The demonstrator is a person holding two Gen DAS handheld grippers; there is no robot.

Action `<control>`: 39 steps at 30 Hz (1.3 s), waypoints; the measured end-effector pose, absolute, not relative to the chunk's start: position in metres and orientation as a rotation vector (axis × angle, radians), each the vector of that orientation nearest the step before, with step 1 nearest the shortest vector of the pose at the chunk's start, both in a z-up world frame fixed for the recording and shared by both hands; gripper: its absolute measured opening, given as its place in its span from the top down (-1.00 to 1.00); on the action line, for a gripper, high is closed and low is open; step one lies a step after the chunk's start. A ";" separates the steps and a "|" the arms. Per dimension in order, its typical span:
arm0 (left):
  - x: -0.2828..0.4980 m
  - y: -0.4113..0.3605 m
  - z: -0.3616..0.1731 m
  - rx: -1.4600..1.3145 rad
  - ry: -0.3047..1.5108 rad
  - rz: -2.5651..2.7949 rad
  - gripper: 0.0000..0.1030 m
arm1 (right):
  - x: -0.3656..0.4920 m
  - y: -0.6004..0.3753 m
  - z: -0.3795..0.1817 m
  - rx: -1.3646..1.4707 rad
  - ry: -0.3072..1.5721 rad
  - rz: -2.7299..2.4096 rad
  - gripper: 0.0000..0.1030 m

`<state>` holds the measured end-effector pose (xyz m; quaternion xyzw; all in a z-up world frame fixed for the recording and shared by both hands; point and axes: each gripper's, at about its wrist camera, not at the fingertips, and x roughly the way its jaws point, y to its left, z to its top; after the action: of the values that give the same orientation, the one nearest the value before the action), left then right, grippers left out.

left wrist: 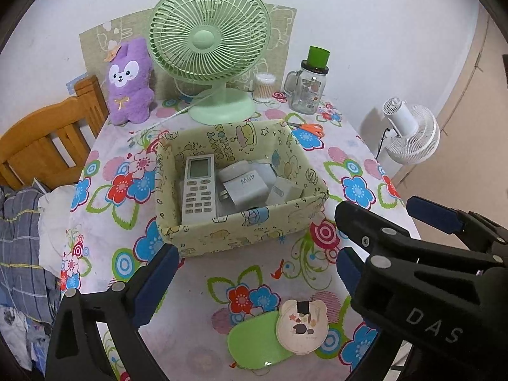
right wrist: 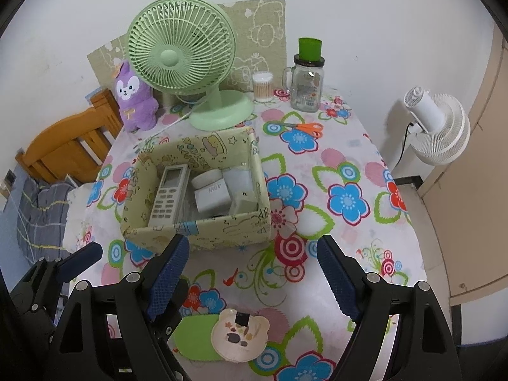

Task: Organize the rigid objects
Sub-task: 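Withdraw both open tools up out of the box toward the green lid, then grasp the round beige hedgehog-print tin with the right tool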

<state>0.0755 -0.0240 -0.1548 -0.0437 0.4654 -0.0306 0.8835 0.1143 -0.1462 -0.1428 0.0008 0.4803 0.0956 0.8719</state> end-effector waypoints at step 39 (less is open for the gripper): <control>0.041 -0.019 -0.257 -0.103 1.096 -0.125 -0.96 | 0.079 -0.142 -0.255 -0.011 1.162 0.197 -0.67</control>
<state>0.0413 -0.0192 -0.2571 -0.0491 0.5202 -0.0592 0.8506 0.0793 -0.1424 -0.2545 -0.0054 0.5479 0.0931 0.8314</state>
